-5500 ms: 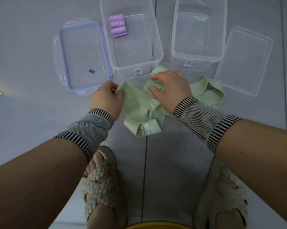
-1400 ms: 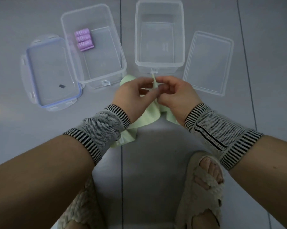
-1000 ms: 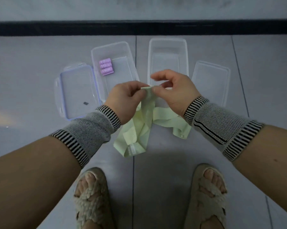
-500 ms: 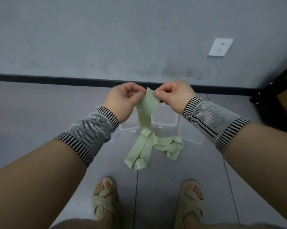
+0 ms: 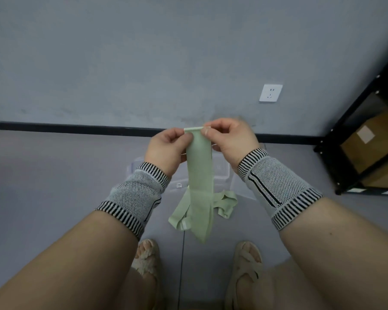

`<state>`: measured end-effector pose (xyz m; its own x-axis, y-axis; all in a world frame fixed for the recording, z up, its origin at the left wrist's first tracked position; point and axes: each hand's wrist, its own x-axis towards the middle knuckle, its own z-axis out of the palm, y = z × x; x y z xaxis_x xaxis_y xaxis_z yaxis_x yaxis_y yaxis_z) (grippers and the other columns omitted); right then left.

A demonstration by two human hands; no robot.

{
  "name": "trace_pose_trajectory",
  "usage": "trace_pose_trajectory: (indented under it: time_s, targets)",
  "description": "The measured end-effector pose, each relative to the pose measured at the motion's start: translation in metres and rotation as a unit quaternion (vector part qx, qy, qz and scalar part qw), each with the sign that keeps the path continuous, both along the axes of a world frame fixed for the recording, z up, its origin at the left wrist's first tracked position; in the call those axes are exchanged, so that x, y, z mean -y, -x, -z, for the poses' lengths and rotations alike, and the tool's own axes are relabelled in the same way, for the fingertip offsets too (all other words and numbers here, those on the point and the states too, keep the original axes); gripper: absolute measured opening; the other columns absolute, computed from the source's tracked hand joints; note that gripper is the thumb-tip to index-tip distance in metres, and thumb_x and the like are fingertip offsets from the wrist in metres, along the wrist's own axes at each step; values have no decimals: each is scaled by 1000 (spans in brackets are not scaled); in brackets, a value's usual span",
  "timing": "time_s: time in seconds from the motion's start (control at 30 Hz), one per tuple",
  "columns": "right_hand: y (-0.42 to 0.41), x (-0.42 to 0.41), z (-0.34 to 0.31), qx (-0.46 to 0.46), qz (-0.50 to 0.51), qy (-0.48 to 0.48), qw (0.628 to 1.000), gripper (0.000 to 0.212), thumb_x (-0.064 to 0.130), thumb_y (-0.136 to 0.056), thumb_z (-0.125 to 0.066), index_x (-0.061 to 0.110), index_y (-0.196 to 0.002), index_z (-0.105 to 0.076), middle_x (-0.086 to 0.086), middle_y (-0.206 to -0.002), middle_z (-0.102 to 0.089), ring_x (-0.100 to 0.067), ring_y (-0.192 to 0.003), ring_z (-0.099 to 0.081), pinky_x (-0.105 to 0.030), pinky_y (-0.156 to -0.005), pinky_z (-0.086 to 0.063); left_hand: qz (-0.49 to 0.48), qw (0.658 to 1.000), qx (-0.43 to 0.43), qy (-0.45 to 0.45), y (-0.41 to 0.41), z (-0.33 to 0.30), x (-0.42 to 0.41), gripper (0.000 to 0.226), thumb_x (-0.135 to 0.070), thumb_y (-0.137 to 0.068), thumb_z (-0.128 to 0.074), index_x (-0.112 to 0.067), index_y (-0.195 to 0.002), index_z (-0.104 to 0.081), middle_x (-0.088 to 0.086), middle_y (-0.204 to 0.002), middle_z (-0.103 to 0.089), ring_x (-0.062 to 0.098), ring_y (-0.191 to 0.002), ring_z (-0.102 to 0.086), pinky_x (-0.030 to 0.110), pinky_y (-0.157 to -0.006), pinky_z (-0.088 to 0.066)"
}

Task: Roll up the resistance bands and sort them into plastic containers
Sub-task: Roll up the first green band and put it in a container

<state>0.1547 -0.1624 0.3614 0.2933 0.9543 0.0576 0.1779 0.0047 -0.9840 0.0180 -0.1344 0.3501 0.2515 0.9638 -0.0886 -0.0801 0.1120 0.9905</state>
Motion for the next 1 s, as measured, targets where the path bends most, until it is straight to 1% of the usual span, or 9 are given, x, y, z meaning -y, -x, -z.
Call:
trace_pose_trajectory:
  time_s: [0.07,0.13,0.23,0.33,0.5,0.7,0.83,0.93,1.0]
  targets:
    - [2,7,1,-6,14,-5,1000,16,10,-83,-69,21,-72,-66,5,-67,-64,-7,-63,-60,-25,-69,-53,3,1000,12,5,1,-2,7,8,-5,-90,-56,-8,-84,-60,11,-79,-65,20,-71,-64,29,-63,-57]
    - [4,11,4,-17,19,-4,1000,19,10,-82,-70,22,-68,-67,8,-61,-64,-3,-57,-58,-23,-65,-51,4,1000,14,9,2,1,10,5,-6,-91,-56,-6,-88,-61,13,-83,-66,22,-76,-64,33,-69,-57]
    - [4,13,12,-34,26,1,999,16,9,-81,-71,20,-69,-69,12,-52,-61,0,-50,-54,-19,-58,-46,4,1000,10,17,1,8,11,5,-7,-91,-56,-4,-91,-60,13,-85,-65,23,-78,-63,30,-69,-56]
    - [1,11,19,-24,31,6,999,14,11,-81,-71,19,-70,-70,13,-55,-62,2,-52,-54,-18,-59,-46,5,1000,-2,19,-1,15,6,6,-7,-91,-56,-4,-90,-61,11,-82,-65,21,-75,-62,28,-66,-55]
    - [-2,6,34,-24,26,5,999,12,9,-81,-71,16,-71,-69,11,-58,-63,3,-54,-55,-16,-59,-46,3,999,-19,30,-4,31,-4,6,-10,-90,-58,-6,-88,-62,10,-80,-65,21,-73,-61,33,-69,-52]
    - [-4,-6,46,-78,15,17,997,11,8,-82,-70,17,-77,-69,0,-70,-66,-11,-68,-61,-28,-67,-54,8,1000,-4,30,-8,38,-17,9,-7,-90,-58,-8,-81,-61,8,-75,-65,20,-70,-60,31,-67,-52]
    - [-6,-13,51,-52,25,2,998,12,9,-78,-70,20,-74,-69,-13,-80,-70,-33,-79,-67,-50,-81,-56,20,999,8,40,-12,45,-22,13,-5,-89,-57,-11,-78,-61,4,-71,-67,17,-67,-63,31,-68,-53]
    - [-7,-16,54,-44,39,6,998,17,5,-79,-69,20,-72,-69,-18,-89,-71,-38,-89,-66,-53,-82,-54,44,998,1,53,-14,49,-25,9,-4,-89,-58,-8,-83,-63,9,-74,-68,20,-71,-64,36,-73,-54]
    - [-9,-17,55,-45,40,3,998,18,3,-80,-69,19,-73,-68,-21,-92,-70,-40,-90,-65,-54,-83,-54,49,997,-9,54,-15,48,-27,12,-4,-88,-59,-9,-78,-63,8,-72,-67,20,-69,-63,36,-72,-53]
